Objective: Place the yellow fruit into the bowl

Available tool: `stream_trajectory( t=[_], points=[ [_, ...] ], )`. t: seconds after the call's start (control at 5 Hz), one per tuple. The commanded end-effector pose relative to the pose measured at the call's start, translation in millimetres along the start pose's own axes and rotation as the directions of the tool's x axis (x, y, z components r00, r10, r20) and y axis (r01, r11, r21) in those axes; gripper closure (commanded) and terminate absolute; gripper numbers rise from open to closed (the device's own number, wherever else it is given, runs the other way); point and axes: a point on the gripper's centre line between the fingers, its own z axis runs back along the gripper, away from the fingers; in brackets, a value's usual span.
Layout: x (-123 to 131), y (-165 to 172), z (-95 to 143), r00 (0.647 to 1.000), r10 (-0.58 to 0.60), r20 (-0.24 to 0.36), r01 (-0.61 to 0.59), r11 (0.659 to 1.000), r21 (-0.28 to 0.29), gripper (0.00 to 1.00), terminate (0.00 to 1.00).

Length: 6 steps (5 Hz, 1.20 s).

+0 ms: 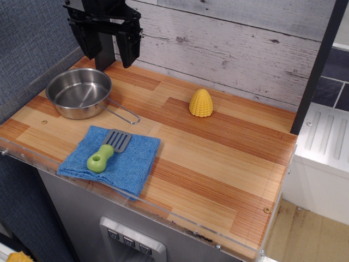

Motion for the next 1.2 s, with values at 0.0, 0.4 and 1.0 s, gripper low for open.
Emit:
stream_trajectory(
  t=[0.0,0.4,1.0],
  points=[
    [0,0,0,1.0,0.0,0.0,0.0,1.0,0.0,0.0,0.0],
    [14,-52,-22,0.997,-0.076,0.016,0.076,0.997,0.011,0.0,0.0],
    [63,-96,-52,0.996,-0.085,0.021,0.085,0.996,0.023,0.0,0.0]
  ],
)
